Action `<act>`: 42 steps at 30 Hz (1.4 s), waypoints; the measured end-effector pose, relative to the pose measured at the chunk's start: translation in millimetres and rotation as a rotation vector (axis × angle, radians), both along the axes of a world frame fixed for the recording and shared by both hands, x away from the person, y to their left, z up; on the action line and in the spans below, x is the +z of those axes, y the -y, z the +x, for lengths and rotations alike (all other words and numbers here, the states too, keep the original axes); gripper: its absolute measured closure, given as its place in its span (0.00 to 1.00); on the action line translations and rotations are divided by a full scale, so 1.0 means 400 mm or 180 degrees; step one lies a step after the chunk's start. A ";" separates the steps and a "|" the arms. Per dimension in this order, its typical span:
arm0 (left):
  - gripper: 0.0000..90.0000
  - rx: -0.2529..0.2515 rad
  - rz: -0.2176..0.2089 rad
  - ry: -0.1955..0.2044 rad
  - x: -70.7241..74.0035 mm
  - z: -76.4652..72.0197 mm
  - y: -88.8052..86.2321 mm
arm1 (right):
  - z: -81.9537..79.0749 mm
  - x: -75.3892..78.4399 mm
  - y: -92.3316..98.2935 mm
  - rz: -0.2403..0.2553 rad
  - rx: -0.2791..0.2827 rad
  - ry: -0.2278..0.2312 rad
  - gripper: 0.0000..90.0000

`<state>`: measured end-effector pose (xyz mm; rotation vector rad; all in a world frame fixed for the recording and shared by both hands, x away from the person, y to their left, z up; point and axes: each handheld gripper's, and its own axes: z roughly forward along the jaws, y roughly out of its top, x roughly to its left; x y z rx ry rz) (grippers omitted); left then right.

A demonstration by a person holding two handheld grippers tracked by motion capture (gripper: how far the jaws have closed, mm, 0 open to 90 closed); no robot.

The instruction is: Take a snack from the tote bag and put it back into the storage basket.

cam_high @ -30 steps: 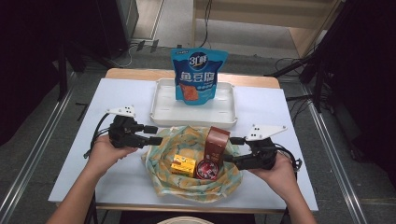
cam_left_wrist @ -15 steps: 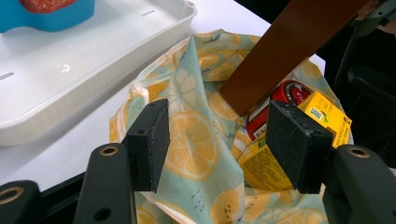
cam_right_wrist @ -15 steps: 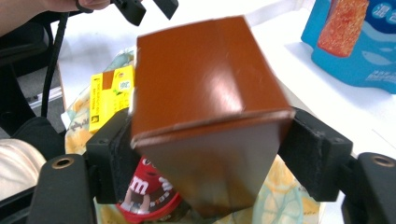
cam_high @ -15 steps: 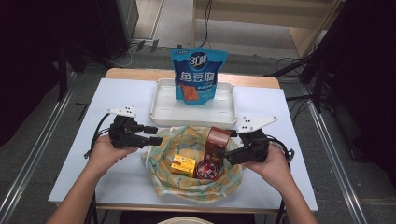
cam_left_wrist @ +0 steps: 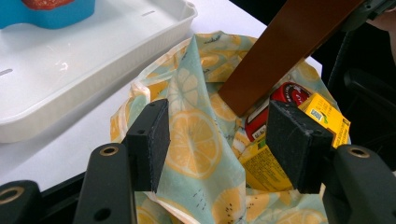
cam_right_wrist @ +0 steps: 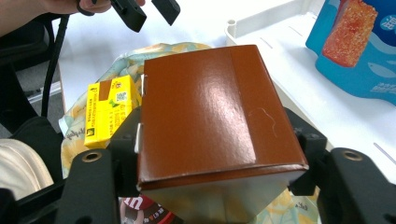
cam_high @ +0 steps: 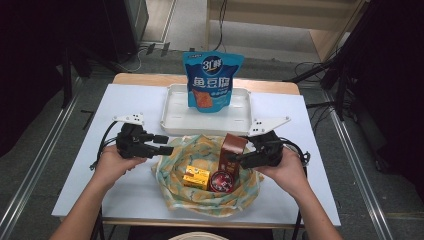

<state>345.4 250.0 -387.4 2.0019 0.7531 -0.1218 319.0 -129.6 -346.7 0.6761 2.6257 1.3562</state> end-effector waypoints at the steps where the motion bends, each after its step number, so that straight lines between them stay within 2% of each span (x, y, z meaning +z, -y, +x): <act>1: 0.45 -0.0004 0.0006 -0.0006 0.000 0.001 -0.001 | 0.000 0.000 0.000 0.0006 0.0005 0.0009 0.44; 17: 0.45 0.0001 0.0003 -0.0019 -0.007 0.003 -0.003 | 0.007 0.006 0.009 0.0047 0.0045 0.0010 0.47; 31: 0.46 0.0003 0.0011 -0.0018 -0.007 0.003 -0.003 | 0.008 0.027 0.017 0.0076 0.0059 0.0028 0.47; 42: 0.46 -0.0002 0.0026 -0.0019 -0.008 0.004 -0.004 | 0.010 0.075 0.032 0.0116 0.0064 0.0091 0.47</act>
